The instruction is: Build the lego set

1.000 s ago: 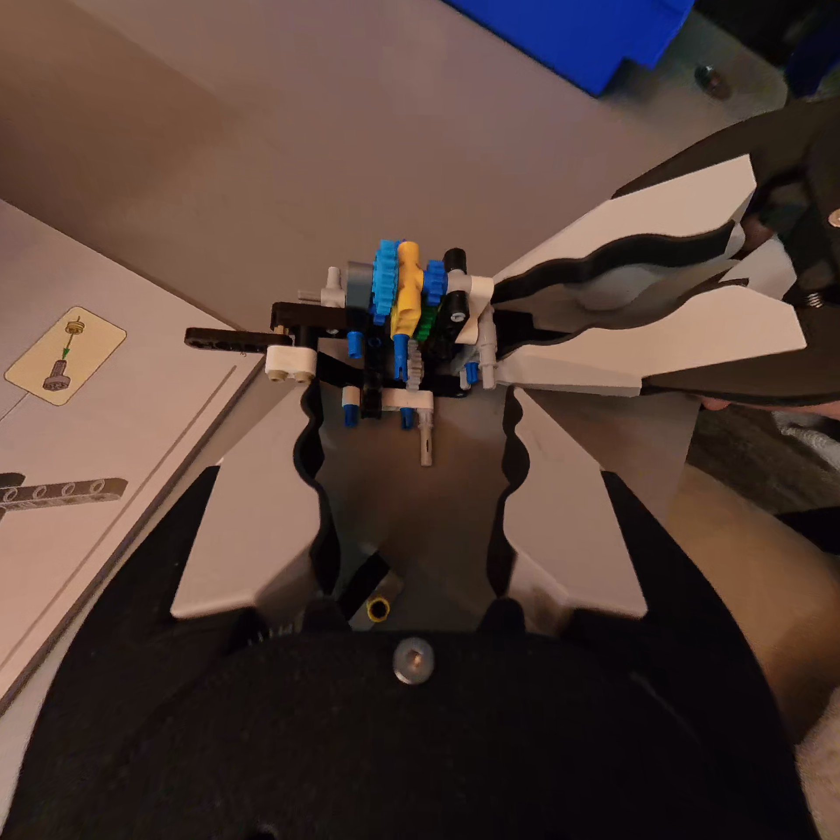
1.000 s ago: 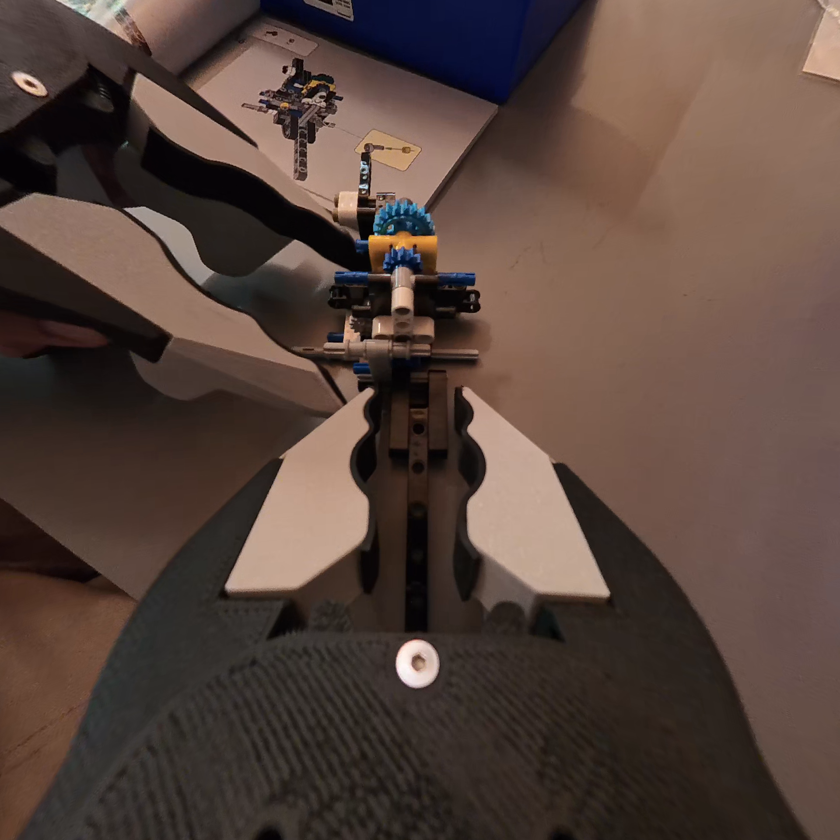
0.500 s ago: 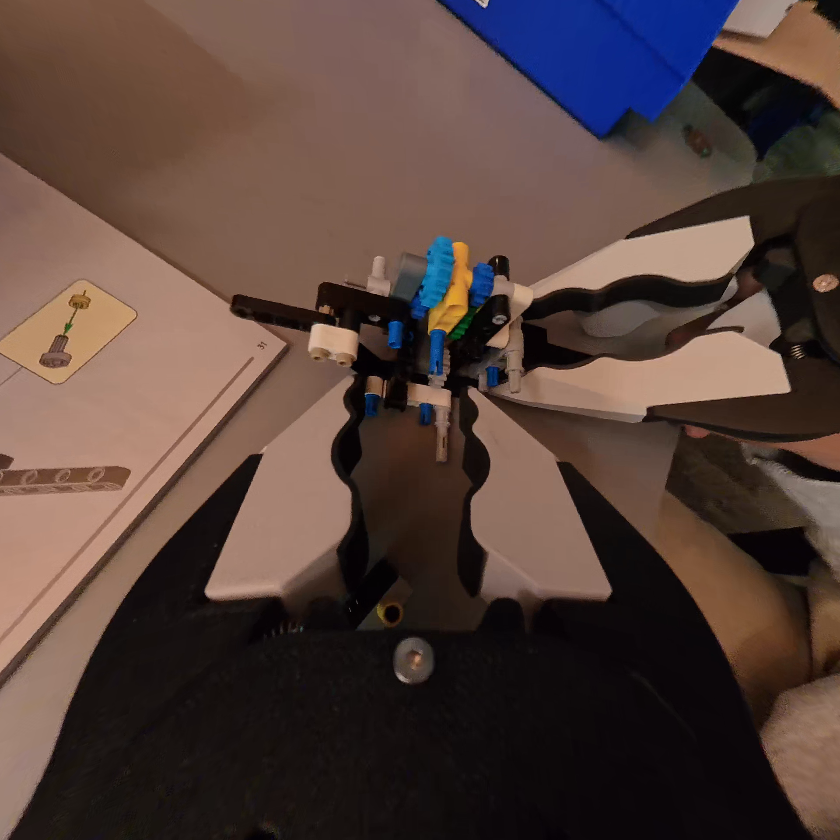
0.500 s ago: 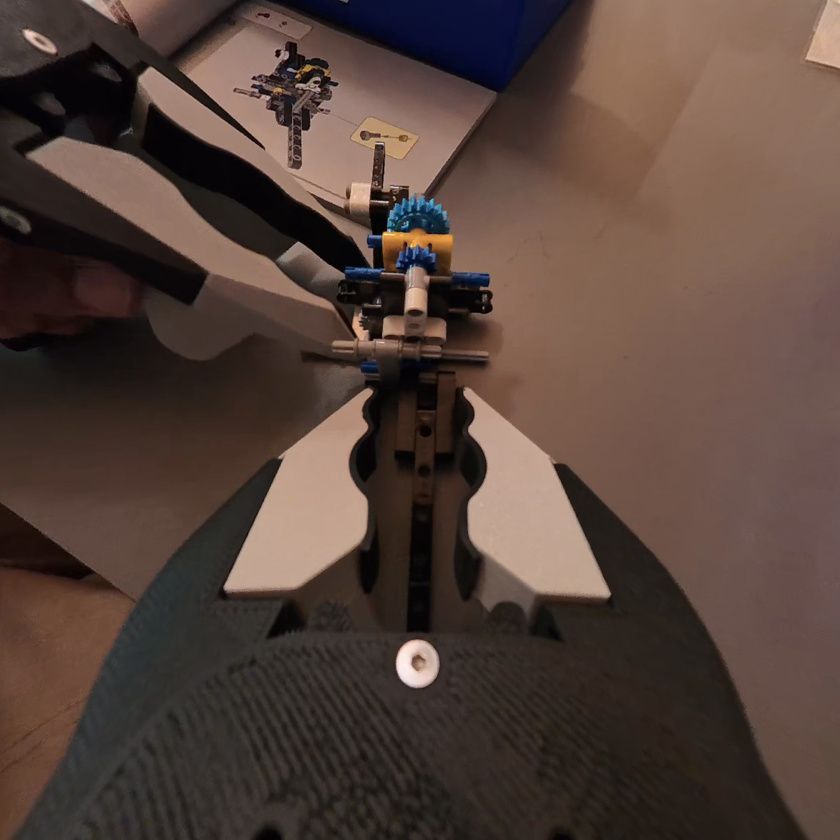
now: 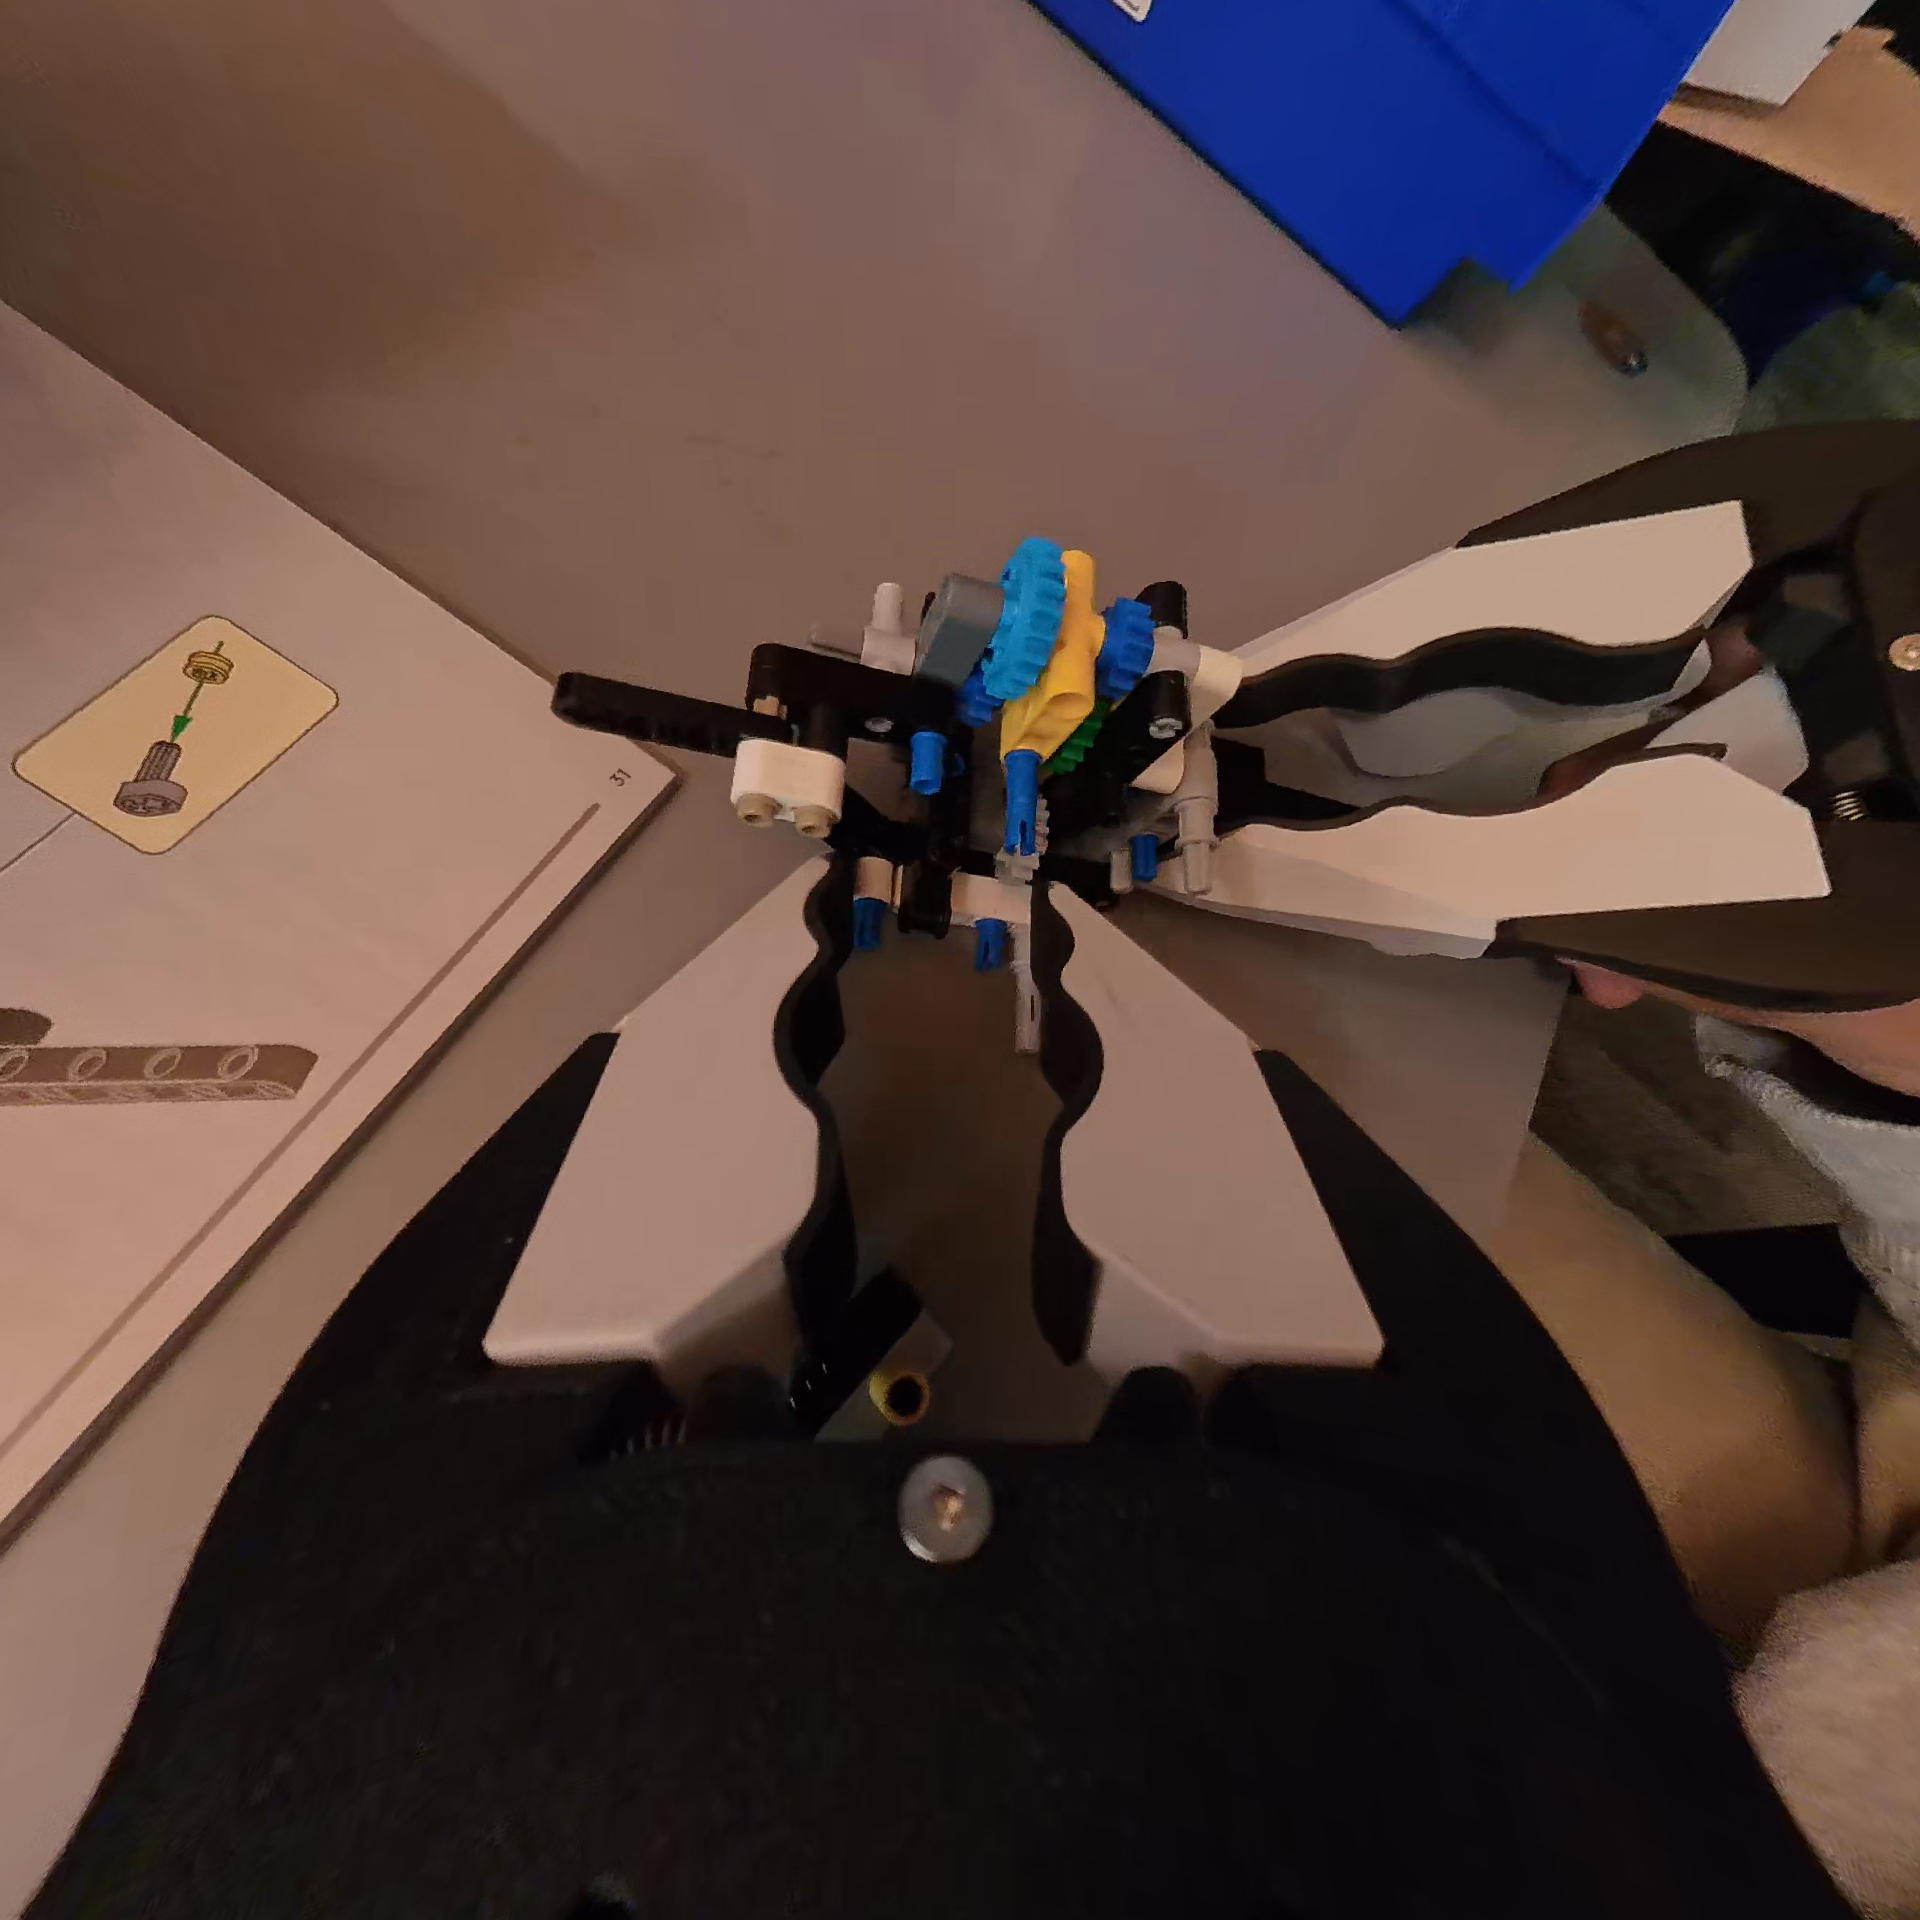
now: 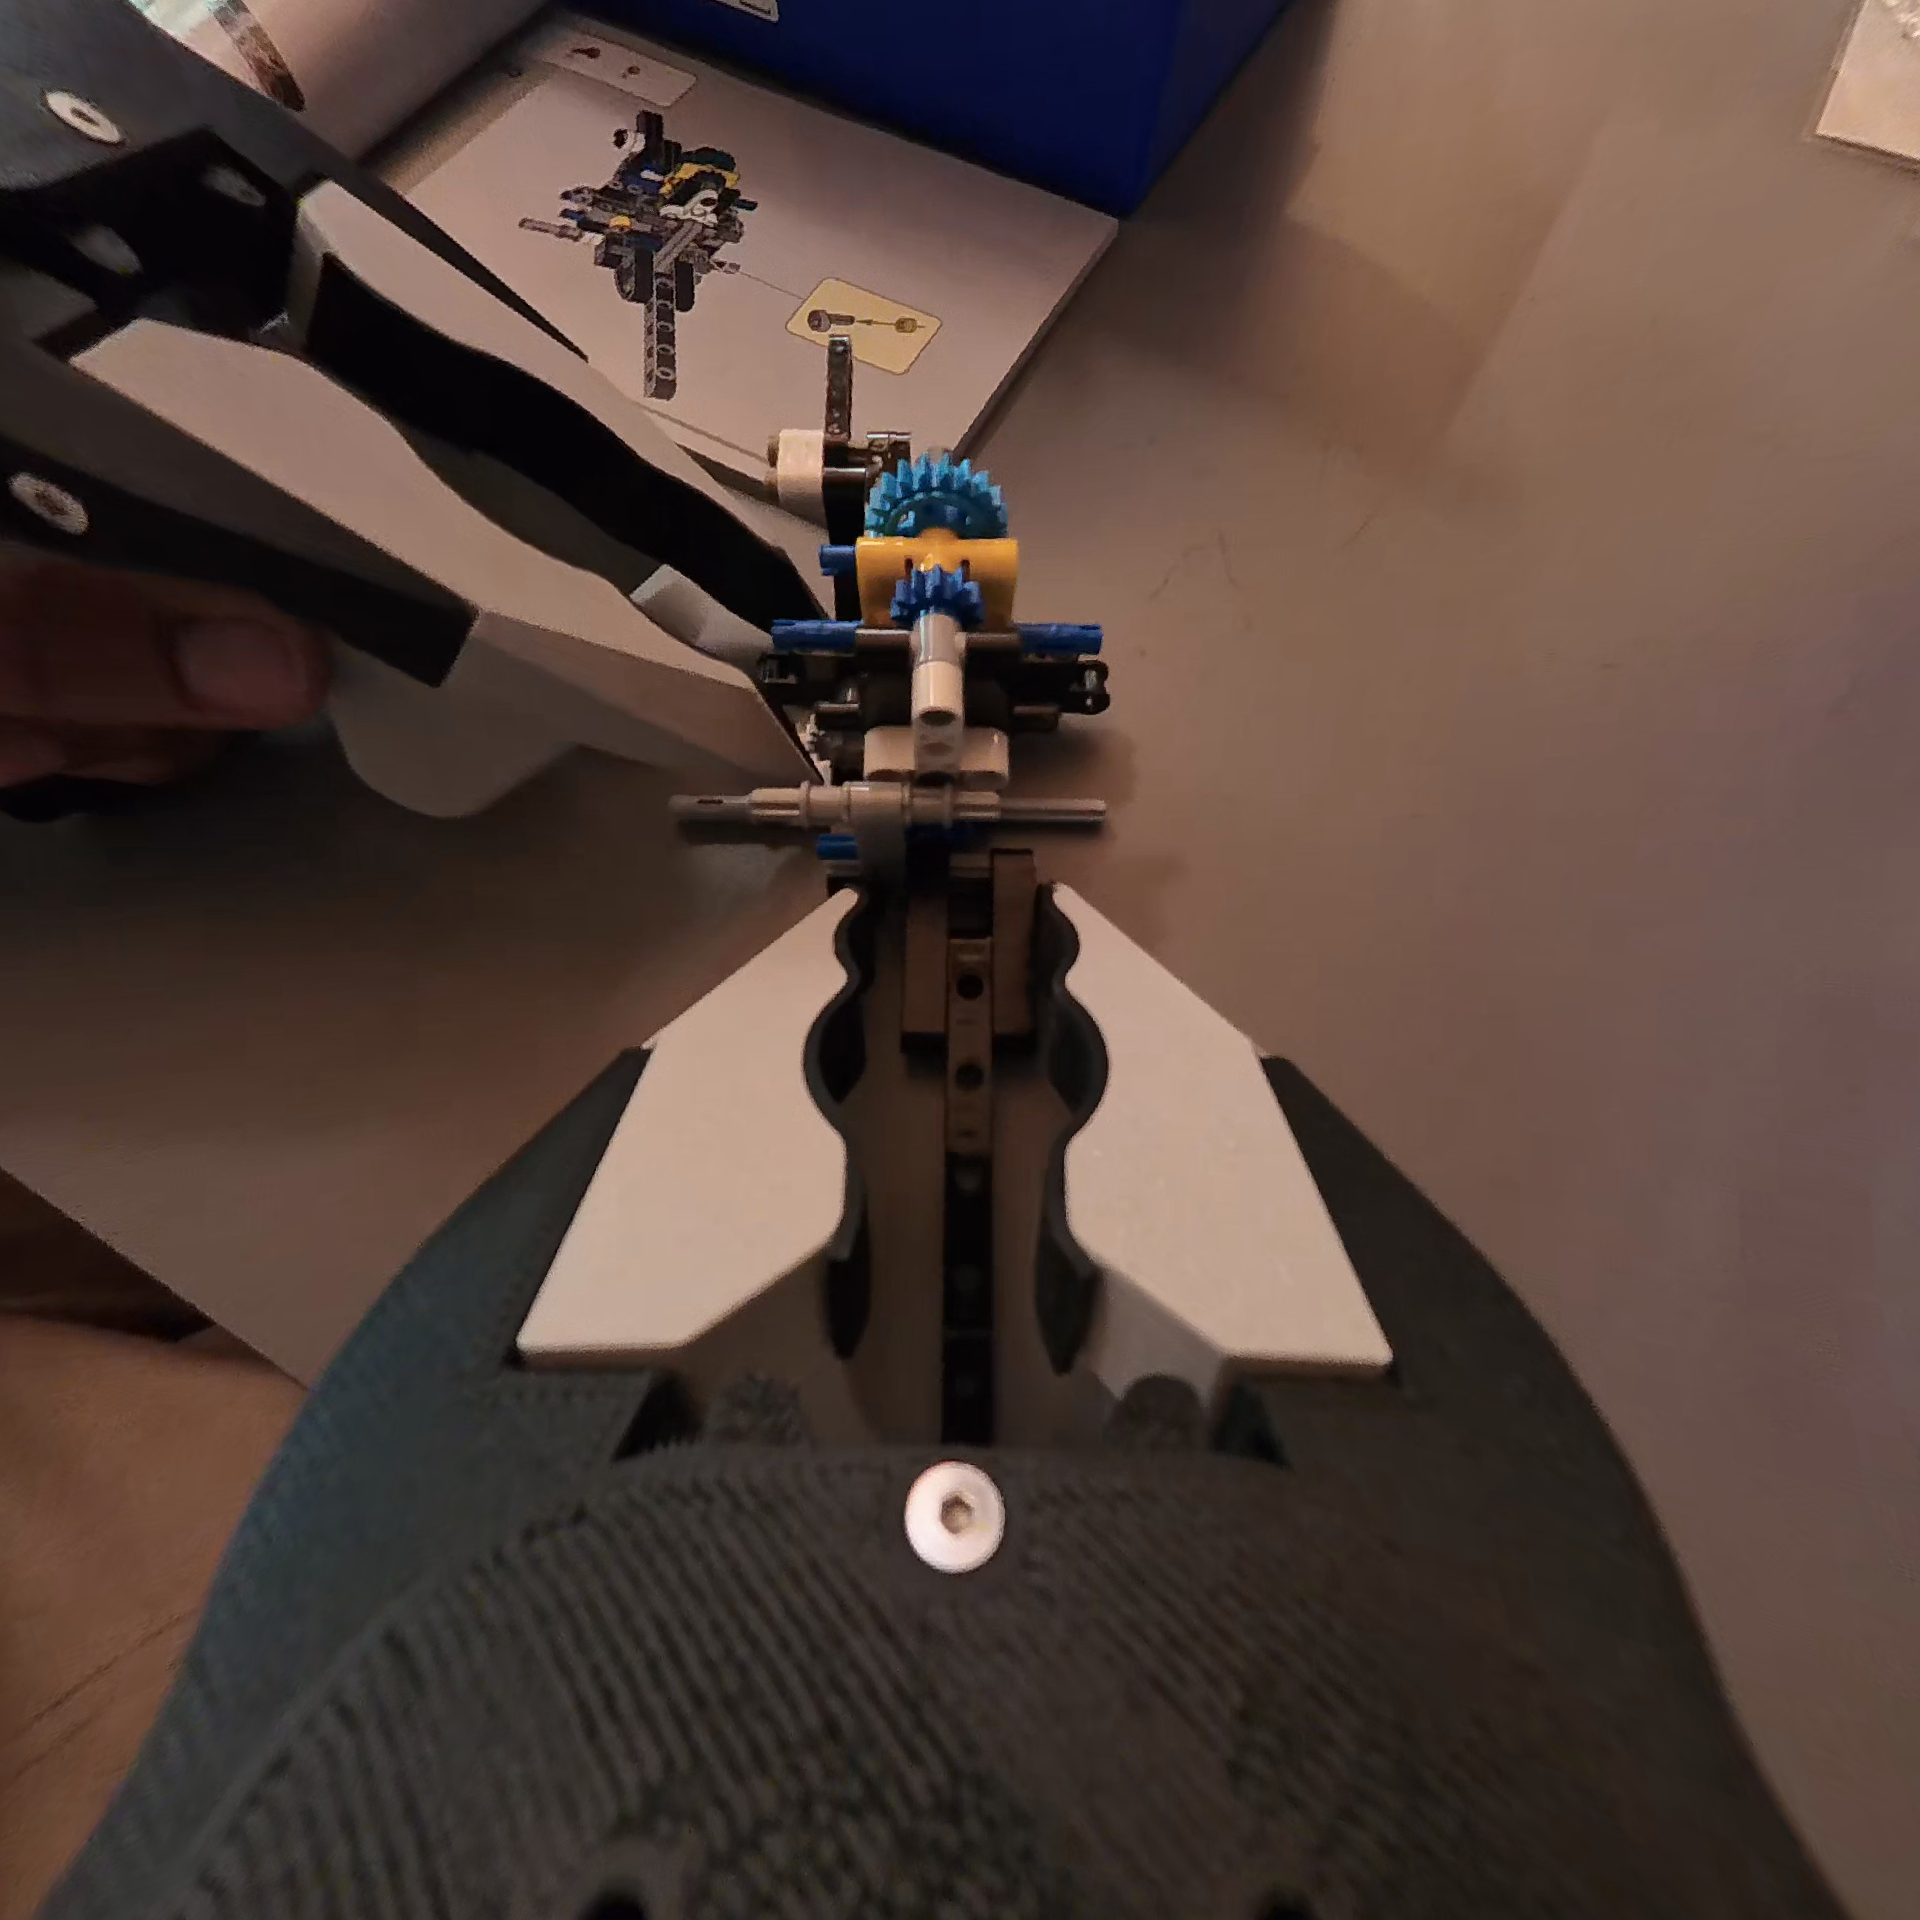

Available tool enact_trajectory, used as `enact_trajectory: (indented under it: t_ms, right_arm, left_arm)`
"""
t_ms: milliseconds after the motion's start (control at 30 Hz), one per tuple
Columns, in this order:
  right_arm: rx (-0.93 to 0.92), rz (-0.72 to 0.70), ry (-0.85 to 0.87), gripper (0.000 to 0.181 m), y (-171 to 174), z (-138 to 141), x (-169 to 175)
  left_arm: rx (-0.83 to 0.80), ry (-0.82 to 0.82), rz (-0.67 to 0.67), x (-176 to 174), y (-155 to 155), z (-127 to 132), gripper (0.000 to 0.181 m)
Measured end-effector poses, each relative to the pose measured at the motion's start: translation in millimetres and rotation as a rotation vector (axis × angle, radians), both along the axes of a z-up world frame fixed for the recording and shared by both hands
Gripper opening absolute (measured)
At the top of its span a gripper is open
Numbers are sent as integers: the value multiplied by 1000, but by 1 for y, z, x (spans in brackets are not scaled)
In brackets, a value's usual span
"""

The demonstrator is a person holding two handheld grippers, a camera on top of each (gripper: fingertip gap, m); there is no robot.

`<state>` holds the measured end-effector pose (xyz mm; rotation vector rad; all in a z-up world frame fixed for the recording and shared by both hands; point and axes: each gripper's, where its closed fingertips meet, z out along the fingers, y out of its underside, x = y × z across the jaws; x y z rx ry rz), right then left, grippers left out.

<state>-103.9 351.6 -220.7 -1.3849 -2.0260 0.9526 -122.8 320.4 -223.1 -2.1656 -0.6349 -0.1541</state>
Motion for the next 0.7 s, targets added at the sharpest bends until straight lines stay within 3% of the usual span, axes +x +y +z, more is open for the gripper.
enact_trajectory:
  t_ms: [700]
  right_arm:
    - [-110,-69,-45,30,4,-1,-4]
  left_arm:
    - [-15,20,-1,1,0,-1,34]
